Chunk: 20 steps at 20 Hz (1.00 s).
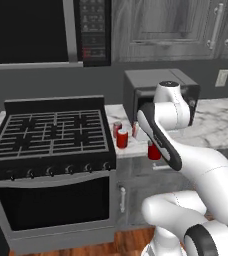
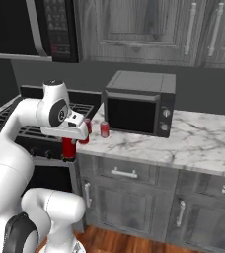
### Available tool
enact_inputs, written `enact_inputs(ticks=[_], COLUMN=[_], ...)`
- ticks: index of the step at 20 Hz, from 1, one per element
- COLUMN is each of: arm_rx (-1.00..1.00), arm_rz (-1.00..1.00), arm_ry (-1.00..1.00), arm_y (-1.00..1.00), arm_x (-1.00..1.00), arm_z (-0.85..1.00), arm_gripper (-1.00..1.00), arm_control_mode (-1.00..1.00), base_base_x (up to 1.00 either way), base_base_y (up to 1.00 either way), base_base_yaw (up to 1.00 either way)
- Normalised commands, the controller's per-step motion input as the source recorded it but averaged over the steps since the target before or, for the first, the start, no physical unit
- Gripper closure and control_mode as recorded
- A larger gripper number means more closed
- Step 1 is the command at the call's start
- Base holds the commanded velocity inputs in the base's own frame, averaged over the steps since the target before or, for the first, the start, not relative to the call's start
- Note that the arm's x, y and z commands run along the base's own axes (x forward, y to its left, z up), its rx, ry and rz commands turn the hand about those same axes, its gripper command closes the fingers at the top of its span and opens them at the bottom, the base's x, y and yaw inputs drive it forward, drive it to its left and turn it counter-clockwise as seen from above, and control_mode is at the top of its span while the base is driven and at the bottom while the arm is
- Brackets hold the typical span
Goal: Four empty soda cans are scattered around the kitchen. Gather all the cans and cluster them next to the stove for recycling.
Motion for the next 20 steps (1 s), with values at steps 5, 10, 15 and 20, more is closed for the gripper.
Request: enact_inputs(ticks=[5, 10, 15, 20], arm_rx=[0.0, 0.0, 0.0, 0.0], arm_rz=[0.0, 0.0, 0.0, 0.0], arm_ry=[0.0, 0.0, 0.0, 0.0], arm_y=[0.0, 0.0, 0.0, 0.0], arm_x=[0.0, 0.0, 0.0, 0.0], arm_z=[0.0, 0.0, 0.0, 0.0], arm_gripper=[1.0, 1.0, 1.0, 1.0], arm_control_mode=[1.0, 1.0, 1.0, 1.0], base_base_x=[0.28, 0.14, 0.14, 0.04], base_base_y=[-0.36, -0.38, -0.29, -0.14], base_base_yaw=[0.11, 0.11, 0.08, 0.01])
